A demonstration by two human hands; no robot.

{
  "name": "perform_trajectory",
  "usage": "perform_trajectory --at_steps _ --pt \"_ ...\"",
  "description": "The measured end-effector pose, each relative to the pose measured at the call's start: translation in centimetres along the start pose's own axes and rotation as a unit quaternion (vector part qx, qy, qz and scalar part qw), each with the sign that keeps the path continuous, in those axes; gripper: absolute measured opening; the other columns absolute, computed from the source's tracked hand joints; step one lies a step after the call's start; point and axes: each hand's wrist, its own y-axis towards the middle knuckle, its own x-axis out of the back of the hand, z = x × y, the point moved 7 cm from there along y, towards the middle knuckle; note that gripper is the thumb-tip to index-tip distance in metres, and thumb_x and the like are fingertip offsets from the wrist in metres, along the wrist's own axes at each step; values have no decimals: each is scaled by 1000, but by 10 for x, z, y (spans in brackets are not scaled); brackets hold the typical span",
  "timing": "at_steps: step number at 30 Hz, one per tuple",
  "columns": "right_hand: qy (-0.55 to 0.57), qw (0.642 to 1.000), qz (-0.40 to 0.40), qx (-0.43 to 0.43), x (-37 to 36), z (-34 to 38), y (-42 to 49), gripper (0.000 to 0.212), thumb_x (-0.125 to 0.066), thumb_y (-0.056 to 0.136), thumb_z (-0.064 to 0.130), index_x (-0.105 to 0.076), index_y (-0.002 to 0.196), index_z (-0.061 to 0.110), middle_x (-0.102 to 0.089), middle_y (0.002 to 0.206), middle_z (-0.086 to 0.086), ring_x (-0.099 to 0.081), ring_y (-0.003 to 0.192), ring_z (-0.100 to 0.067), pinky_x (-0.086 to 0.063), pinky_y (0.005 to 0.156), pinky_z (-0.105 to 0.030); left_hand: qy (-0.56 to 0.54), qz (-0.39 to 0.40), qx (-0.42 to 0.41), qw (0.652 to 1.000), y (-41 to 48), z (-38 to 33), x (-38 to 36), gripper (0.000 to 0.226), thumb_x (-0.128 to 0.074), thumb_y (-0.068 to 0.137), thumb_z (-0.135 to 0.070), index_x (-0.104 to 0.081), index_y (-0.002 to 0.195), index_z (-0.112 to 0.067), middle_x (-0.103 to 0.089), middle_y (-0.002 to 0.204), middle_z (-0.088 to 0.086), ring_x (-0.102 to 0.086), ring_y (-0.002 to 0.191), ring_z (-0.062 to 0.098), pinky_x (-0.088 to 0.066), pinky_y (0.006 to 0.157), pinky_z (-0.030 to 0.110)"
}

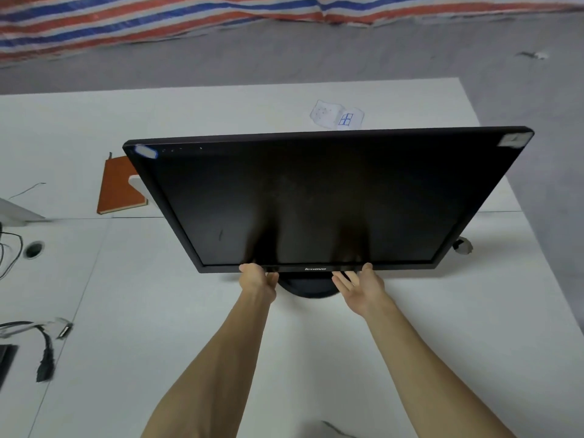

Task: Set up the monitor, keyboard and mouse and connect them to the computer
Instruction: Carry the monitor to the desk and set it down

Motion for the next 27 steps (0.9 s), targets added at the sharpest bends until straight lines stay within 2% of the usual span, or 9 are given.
perform_trajectory --at_steps 4,7,11,15,20,23,27 --pt "-14 1000 14 -5 -12 -6 -1 49 -36 108 37 -38 148 10 -55 139 -17 -60 120 -37 -49 104 -45 12 -2 -6 1000 7 -9 6 45 -31 108 -39 -47 141 -14 -55 118 7 -59 76 22 -56 92 33" --pt "-15 1000 15 -9 -16 -8 -1 49 -36 108 37 -37 148 9 -57 134 -17 -63 116 -36 -52 100 -45 12 14 -1 1000 10 -15 6 45 -33 108 -39 -46 141 -13 -55 120 9 -60 77 24 -56 89 35" --pt "-21 1000 16 -6 -15 -10 -1 49 -34 108 36 -35 149 7 -59 127 -15 -66 109 -35 -55 92 -44 12 52 5 999 13 -18 8 49 -35 106 -43 -45 141 -11 -58 134 12 -65 95 28 -55 92 40" --pt "-29 999 19 0 -13 -10 -3 51 -33 109 36 -34 150 6 -58 133 -16 -68 104 -34 -55 95 -43 15 76 8 997 16 -14 13 44 -41 104 -39 -53 137 -12 -64 122 9 -70 93 27 -58 74 37" --pt "-32 999 16 1 -11 -8 -5 50 -35 109 33 -36 146 0 -64 118 -16 -70 102 -34 -55 92 -43 14 92 4 996 9 -14 12 27 -44 104 -20 -57 127 -12 -65 118 10 -68 91 24 -54 92 37" --pt "-41 999 12 -1 -8 -6 -6 47 -36 109 32 -39 143 0 -66 107 -14 -70 102 -33 -53 99 -44 34 87 0 996 8 -10 11 26 -43 104 -16 -56 126 -12 -64 116 10 -67 89 23 -54 94 37" --pt "-64 998 5 -13 -5 -3 -10 38 -38 108 32 -46 131 3 -68 96 -11 -71 98 -30 -50 104 -43 49 88 -12 995 17 -5 10 30 -47 105 -24 -54 131 -10 -66 120 8 -69 91 20 -57 88 36"
